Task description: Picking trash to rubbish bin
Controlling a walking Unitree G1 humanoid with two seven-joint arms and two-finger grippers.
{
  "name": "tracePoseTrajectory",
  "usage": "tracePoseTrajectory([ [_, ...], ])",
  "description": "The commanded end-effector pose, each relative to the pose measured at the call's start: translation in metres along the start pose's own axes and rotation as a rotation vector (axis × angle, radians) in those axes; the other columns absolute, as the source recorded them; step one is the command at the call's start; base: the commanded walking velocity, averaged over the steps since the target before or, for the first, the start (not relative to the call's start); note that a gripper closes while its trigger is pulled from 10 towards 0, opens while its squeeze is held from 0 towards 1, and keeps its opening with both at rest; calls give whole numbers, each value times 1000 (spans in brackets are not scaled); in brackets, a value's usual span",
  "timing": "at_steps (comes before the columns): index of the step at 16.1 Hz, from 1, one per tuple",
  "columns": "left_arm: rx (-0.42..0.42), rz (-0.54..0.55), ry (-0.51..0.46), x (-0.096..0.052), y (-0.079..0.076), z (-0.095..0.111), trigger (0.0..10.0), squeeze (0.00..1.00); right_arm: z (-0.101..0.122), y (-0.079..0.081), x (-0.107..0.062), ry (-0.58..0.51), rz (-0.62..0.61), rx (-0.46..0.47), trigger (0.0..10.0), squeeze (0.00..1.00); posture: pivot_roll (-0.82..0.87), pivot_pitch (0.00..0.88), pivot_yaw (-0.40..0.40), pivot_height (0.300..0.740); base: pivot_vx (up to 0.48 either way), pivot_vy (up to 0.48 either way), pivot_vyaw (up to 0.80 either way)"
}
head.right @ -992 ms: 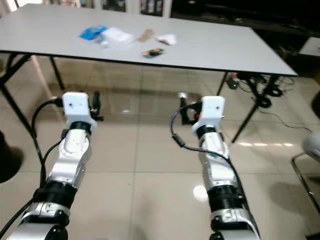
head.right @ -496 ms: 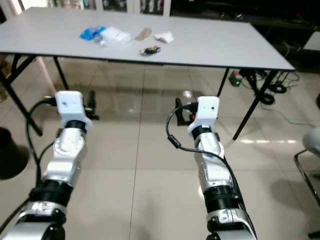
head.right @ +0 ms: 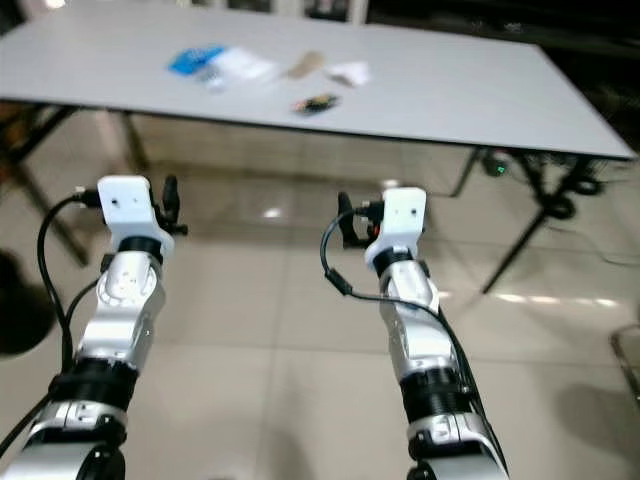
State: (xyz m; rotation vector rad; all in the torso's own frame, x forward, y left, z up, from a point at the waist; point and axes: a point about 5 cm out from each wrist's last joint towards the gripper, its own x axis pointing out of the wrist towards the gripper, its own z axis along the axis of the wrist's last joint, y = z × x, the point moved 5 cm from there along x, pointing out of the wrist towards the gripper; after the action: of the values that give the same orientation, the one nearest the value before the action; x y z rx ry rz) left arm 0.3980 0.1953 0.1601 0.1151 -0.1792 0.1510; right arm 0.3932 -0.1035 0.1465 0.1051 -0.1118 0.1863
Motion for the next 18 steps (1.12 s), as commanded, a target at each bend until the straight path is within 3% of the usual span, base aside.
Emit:
tracePoseTrajectory([
  [1, -13, -34, -17, 2, -14, 8, 10000, 0, 2, -17, -3, 0, -46, 1, 10000, 0, 2, 29, -86, 740, 424, 0, 0],
  [6, -15, -37, -43, 5, -14, 17, 10000, 0, 5, -16, -1, -9, -42, 2, 10000, 0, 3, 30, -86, 740, 424, 0, 0],
  [18, -17, -47, -38, 5, -16, 17, 10000, 0, 5, -15, -1, -13, -43, 0, 10000, 0, 2, 28, -85, 740, 420, 0, 0],
])
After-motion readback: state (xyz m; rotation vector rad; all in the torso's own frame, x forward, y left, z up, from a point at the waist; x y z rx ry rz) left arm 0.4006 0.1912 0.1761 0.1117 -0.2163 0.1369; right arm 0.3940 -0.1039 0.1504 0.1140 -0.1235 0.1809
